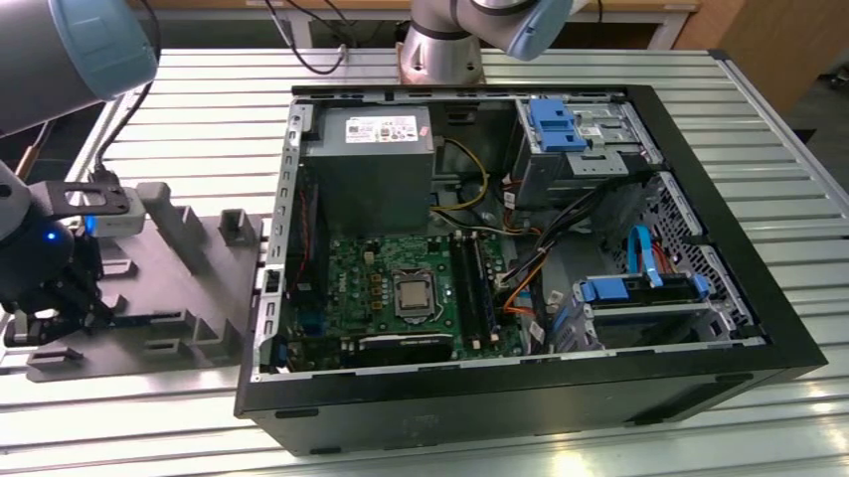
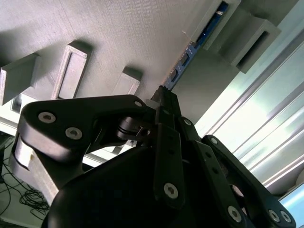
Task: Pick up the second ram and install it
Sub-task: 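Pick up the second ram and move it above second insertion slot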
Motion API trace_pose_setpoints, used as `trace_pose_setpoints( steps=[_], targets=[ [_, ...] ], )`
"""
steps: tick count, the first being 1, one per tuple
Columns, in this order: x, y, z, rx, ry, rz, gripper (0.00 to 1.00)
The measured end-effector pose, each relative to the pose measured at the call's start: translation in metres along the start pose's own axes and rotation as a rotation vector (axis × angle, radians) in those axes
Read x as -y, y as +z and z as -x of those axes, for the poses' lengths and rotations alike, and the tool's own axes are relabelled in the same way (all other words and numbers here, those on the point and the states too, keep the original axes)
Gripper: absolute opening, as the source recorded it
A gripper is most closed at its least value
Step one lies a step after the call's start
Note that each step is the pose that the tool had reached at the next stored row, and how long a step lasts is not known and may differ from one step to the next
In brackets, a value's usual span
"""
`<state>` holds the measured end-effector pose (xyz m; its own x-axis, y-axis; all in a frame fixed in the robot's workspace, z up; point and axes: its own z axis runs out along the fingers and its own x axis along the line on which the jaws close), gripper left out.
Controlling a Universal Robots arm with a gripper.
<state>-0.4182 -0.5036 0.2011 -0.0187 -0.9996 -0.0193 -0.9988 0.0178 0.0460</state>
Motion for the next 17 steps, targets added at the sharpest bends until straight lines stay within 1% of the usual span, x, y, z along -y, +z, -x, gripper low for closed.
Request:
trace_pose_setpoints(
  steps=[3,7,11,15,17],
  targets=[
    [0.0000,-0.0013,0.0001,0.0020,-0.010,-0.0001,0.11],
    [0.0000,-0.0017,0.0001,0.0014,-0.022,0.0003,0.11],
    [0.0000,-0.0017,0.0001,0.0013,-0.022,0.0004,0.11],
    [-0.0001,-0.0018,0.0001,0.0023,0.002,-0.0001,0.11],
    [0.0000,-0.0017,0.0001,0.0024,0.004,-0.0001,0.11]
  ],
)
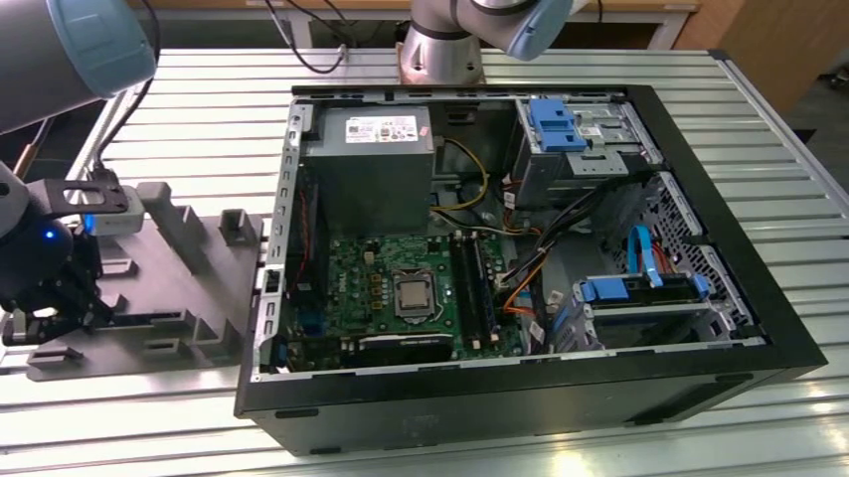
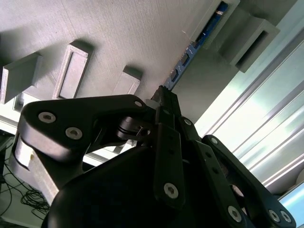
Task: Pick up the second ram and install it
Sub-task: 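Pick up the second ram and move it above second insertion slot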
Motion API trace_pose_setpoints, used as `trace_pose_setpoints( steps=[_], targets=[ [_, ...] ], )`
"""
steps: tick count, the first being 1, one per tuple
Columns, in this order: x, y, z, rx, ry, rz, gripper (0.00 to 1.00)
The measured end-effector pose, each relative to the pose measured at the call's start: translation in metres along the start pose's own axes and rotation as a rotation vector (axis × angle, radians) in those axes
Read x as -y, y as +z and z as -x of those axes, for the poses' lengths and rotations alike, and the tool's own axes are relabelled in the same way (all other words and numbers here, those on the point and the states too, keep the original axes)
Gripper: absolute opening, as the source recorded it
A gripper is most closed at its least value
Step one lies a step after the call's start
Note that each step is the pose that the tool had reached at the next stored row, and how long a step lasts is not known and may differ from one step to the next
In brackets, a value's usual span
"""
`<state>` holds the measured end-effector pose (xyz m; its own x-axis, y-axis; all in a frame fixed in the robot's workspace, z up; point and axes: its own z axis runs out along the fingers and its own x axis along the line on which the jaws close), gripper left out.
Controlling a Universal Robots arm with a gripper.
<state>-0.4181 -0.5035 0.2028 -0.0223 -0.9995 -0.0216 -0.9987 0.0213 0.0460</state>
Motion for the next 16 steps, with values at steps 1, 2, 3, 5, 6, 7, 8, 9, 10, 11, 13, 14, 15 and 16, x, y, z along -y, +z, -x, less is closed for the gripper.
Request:
trace_pose_setpoints(
  steps=[1,2,3,5,6,7,8,9,10,11,13,14,15,16],
  targets=[
    [0.0000,0.0000,0.0000,0.0001,0.002,0.0000,0.11],
    [0.0000,0.0000,0.0000,0.0001,0.003,-0.0001,0.11],
    [0.0000,0.0000,0.0000,0.0002,0.003,-0.0001,0.11],
    [0.0000,0.0000,0.0000,0.0003,0.004,-0.0002,0.11],
    [-0.0001,-0.0004,0.0000,0.0003,0.004,-0.0001,0.11],
    [-0.0001,-0.0011,0.0000,0.0001,0.004,0.0001,0.11],
    [-0.0001,-0.0017,0.0000,0.0002,0.004,0.0000,0.11],
    [-0.0001,-0.0024,0.0000,0.0003,0.004,0.0000,0.11],
    [-0.0002,-0.0031,0.0000,0.0004,0.004,0.0000,0.11],
    [-0.0002,-0.0038,0.0001,0.0006,0.004,-0.0001,0.11],
    [-0.0002,-0.0054,0.0001,0.0008,0.004,-0.0001,0.11],
    [-0.0003,-0.0062,0.0001,0.0009,0.004,-0.0001,0.11],
    [-0.0003,-0.0070,0.0001,0.0010,0.004,-0.0001,0.11],
    [-0.0004,-0.0078,0.0002,0.0011,0.004,-0.0001,0.11]
  ],
)
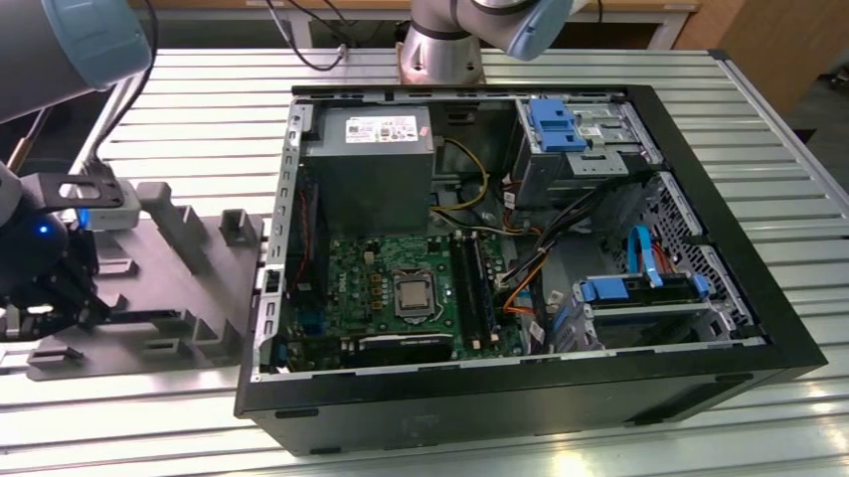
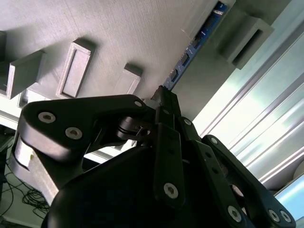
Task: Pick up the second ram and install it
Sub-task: 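Pick up the second ram and move it above second insertion slot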
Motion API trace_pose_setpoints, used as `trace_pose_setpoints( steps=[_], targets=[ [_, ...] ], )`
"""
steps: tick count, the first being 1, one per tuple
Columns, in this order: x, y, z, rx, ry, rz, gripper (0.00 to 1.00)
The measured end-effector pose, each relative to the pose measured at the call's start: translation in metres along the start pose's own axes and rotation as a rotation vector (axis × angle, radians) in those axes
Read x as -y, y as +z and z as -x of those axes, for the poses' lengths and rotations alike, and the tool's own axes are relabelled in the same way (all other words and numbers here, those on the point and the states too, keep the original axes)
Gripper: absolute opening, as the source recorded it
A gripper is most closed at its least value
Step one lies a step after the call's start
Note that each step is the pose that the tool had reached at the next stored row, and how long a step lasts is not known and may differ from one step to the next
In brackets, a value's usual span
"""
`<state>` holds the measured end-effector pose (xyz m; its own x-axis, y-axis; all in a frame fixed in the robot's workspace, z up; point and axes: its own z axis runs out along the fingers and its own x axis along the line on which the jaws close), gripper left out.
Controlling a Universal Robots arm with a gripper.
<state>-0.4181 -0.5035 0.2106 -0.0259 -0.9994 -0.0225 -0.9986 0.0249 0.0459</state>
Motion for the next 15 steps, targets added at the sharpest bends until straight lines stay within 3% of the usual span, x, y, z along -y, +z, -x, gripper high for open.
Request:
trace_pose_setpoints(
  steps=[15],
  targets=[
    [-0.0006,-0.0117,0.0004,0.0045,0.000,0.0001,0.11]
  ],
)
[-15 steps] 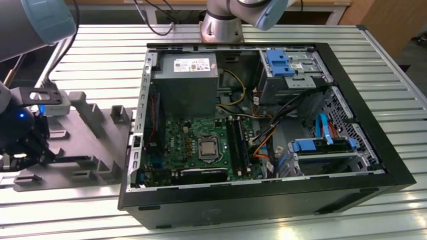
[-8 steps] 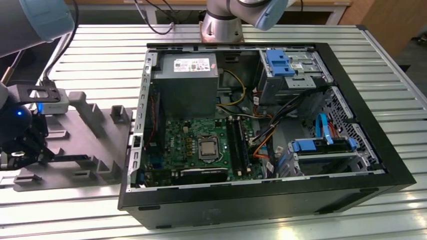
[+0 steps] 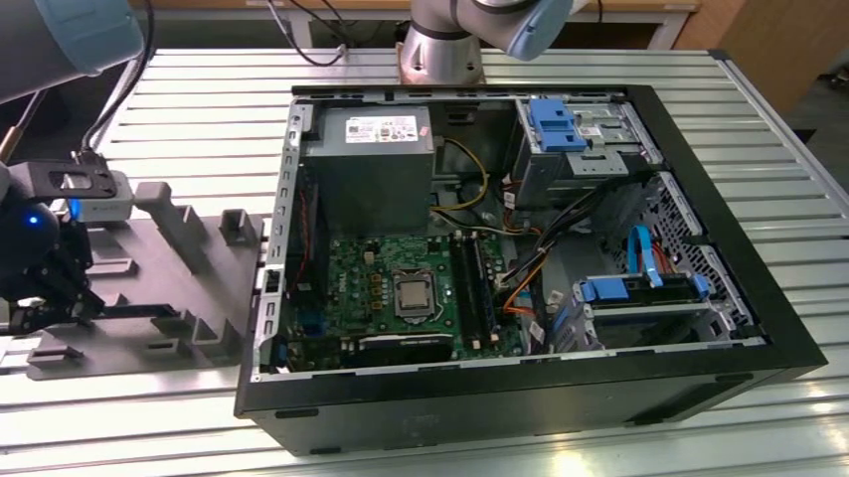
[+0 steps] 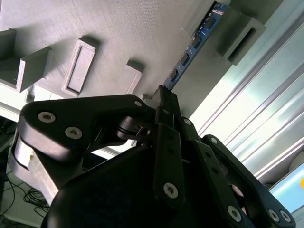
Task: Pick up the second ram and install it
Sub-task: 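Pick up the second ram and move it above second insertion slot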
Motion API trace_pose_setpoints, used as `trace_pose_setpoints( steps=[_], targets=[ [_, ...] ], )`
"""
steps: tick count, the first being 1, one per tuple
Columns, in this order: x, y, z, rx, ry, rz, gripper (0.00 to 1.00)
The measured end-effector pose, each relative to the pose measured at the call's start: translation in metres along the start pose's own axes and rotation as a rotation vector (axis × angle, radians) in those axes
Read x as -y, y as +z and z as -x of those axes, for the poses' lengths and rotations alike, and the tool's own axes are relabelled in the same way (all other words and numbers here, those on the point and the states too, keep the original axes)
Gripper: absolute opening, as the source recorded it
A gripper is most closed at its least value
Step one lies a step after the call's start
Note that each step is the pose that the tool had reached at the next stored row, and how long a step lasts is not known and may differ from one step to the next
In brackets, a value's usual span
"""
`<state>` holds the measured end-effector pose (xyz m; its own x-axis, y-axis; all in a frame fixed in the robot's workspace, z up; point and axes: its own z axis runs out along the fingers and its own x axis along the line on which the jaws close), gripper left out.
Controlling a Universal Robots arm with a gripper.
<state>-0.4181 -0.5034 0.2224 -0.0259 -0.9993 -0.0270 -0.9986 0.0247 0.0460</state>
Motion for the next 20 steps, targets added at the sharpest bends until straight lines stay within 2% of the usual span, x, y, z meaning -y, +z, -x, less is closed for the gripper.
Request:
trace_pose_setpoints(
  steps=[20],
  targets=[
    [-0.0008,-0.0175,0.0018,0.0085,0.000,0.0002,0.11]
  ],
)
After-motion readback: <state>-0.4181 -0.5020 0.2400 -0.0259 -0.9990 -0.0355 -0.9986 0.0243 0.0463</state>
